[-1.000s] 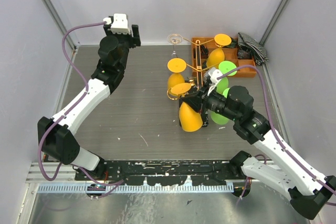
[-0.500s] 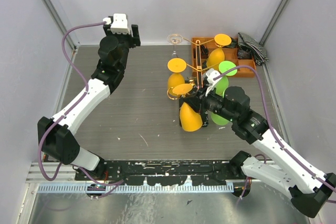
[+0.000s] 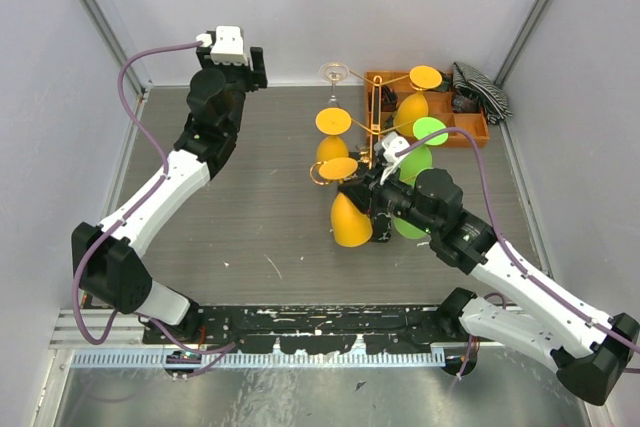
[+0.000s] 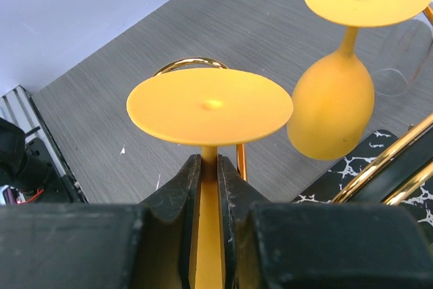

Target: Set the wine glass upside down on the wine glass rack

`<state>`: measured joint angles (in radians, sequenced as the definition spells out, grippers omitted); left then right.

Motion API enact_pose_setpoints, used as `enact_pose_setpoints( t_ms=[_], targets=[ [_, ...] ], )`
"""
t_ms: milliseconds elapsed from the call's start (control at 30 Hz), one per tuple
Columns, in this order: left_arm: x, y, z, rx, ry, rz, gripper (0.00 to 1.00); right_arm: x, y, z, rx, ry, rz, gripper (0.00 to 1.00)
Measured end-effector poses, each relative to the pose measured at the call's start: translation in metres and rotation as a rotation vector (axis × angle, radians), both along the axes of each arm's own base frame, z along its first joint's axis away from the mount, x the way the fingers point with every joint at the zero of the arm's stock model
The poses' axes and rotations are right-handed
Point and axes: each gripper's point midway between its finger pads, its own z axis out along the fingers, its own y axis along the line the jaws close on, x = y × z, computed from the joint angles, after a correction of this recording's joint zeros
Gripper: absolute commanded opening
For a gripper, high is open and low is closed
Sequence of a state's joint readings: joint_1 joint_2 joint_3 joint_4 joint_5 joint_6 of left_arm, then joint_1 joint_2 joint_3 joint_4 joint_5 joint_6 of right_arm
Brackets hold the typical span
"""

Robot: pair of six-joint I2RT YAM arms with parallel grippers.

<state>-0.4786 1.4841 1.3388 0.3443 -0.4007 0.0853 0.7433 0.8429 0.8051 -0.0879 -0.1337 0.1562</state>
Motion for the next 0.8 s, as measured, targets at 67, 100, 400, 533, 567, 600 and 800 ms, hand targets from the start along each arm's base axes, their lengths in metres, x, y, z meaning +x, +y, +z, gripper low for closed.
enact_pose_setpoints(
  t_ms=[67, 100, 400, 533, 567, 600, 800],
  targets=[
    [0.0, 0.0, -0.001, 0.0, 0.001, 0.001, 0.76, 0.002, 0.001, 0.0, 0.009, -0.013, -0.006, 0.01],
    [0.0, 0.0, -0.001, 0.0, 0.0, 0.001, 0.76, 0.004, 0.002, 0.0, 0.012, -0.017, -0.01, 0.01],
    [0.0, 0.0, -0.003, 0.002, 0.005, 0.002, 0.76, 0.02, 0.004, 0.0, -0.006, -0.075, -0.057, 0.01],
    [0.0, 0.0, -0.005, 0.004, 0.008, 0.003, 0.76, 0.032, 0.007, 0.0, -0.025, -0.107, -0.078, 0.01],
    [0.0, 0.0, -0.006, 0.005, 0.01, 0.003, 0.76, 0.034, 0.007, 0.0, -0.029, -0.112, -0.082, 0.01],
    [0.0, 0.0, -0.007, 0.005, 0.011, 0.003, 0.77, 0.036, 0.008, 0.0, -0.033, -0.116, -0.085, 0.01],
    [0.0, 0.002, -0.008, 0.009, 0.013, 0.01, 0.77, 0.04, 0.013, 0.001, -0.037, -0.119, -0.085, 0.01]
  ],
)
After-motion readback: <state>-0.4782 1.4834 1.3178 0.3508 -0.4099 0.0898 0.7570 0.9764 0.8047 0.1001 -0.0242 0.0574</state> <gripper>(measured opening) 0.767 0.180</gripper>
